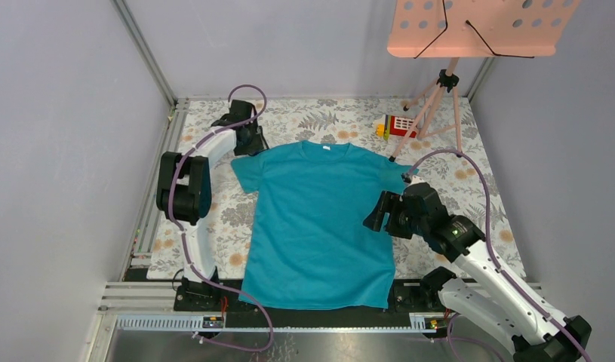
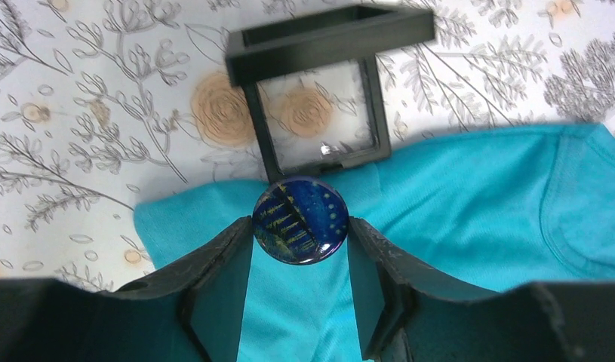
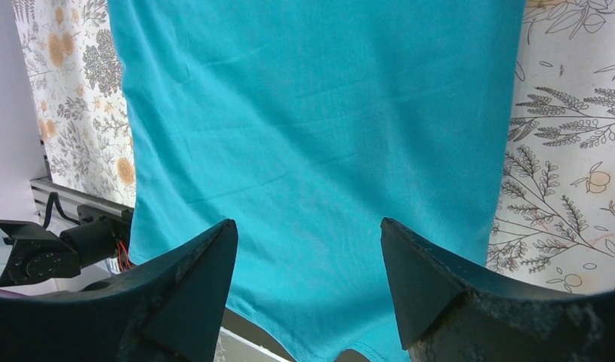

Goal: Pin the brooch onto the clothing

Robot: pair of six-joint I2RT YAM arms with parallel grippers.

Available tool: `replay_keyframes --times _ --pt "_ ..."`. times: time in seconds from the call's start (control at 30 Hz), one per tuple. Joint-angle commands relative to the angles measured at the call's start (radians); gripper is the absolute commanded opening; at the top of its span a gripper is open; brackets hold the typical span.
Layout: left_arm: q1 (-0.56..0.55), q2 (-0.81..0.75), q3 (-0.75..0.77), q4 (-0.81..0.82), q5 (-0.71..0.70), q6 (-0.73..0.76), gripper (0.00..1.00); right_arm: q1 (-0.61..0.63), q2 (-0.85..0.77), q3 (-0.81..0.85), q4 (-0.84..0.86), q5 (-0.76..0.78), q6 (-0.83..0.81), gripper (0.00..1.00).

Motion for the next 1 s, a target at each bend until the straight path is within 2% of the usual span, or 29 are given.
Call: replay_keyframes --times 0.0,0.17,0.37,0.67,0.97 --pt "-0.047 -0.107 -0.039 0.050 0.007 -0.020 0.47 0.010 -0.038 -0.016 -0.028 0.030 0.007 0.77" --pt "-0.118 -0.186 -0.119 0.074 0.026 -0.026 0.47 0.009 -0.032 -0.004 -0.061 0.041 -0.003 0.77" --pt "-0.220 -0.312 -0.267 0.110 0.052 -0.068 0.46 0.010 -0.042 0.009 -0.084 0.125 -0.041 0.78" --pt "-0.406 -0.490 -0.407 0.144 0.047 -0.112 0.45 0.010 0.146 -0.005 0.099 -0.054 -0.035 0.78" --pt "-0.532 -0.615 -0.532 0.250 0.105 -0.084 0.45 0.005 0.196 0.048 0.138 -0.062 -0.029 0.79"
